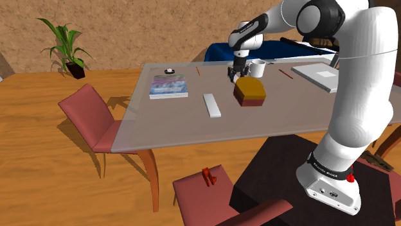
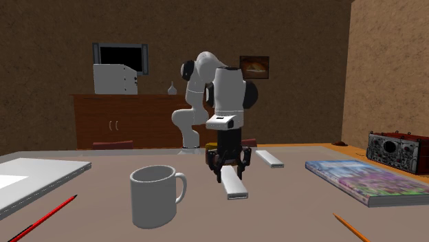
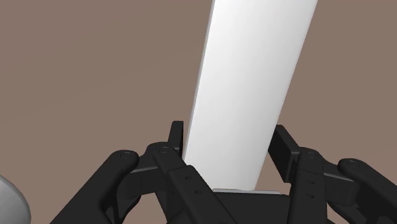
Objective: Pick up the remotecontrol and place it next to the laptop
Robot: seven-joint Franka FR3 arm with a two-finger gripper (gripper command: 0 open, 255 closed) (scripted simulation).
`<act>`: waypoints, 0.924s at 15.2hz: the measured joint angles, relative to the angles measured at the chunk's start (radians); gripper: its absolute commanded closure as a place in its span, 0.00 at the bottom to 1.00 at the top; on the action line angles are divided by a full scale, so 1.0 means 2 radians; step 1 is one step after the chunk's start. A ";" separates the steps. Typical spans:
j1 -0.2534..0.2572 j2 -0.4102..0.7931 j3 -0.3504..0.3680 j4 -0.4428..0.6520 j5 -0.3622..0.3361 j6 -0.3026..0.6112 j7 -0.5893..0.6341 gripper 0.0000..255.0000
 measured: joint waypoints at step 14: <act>0.002 -0.033 -0.006 0.049 -0.013 -0.081 0.009 1.00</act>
